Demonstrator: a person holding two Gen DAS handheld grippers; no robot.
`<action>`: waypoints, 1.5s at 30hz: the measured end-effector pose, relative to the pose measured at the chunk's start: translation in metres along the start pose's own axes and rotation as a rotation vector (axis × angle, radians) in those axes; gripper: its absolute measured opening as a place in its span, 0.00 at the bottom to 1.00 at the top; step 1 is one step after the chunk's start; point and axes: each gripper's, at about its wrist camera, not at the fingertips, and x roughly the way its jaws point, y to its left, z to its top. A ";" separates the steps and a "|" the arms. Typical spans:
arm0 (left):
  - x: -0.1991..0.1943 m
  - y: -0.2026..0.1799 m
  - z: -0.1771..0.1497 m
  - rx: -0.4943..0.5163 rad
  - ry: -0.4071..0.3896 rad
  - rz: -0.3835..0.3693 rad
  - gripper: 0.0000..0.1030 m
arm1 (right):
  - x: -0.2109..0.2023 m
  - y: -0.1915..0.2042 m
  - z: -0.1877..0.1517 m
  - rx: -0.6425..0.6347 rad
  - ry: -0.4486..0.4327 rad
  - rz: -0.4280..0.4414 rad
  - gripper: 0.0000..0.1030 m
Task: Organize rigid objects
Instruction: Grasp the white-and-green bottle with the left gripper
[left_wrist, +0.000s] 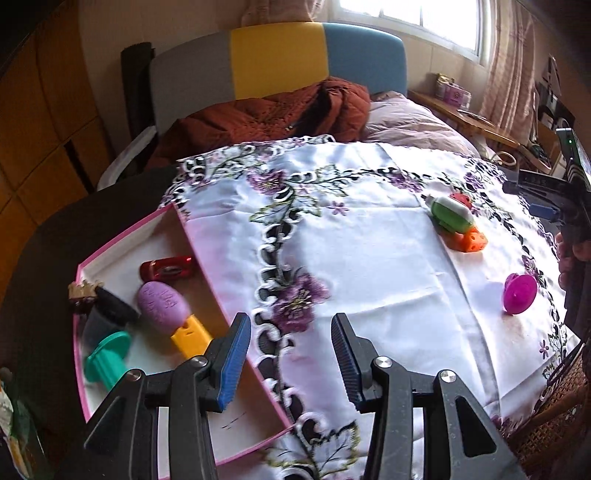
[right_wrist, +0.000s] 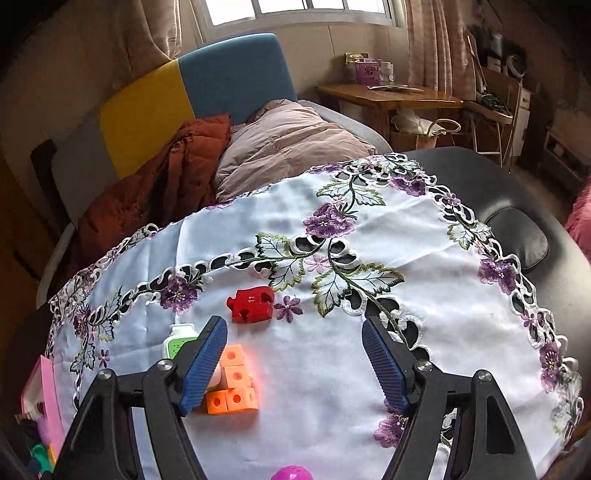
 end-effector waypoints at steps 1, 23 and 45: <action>0.002 -0.004 0.001 0.008 0.001 -0.004 0.44 | 0.000 -0.001 0.000 0.007 0.000 0.001 0.75; 0.059 -0.081 0.034 0.042 0.120 -0.242 0.56 | 0.007 -0.025 0.002 0.138 0.056 0.023 0.77; 0.160 -0.148 0.122 -0.227 0.250 -0.519 0.63 | 0.012 -0.032 0.003 0.194 0.077 0.066 0.79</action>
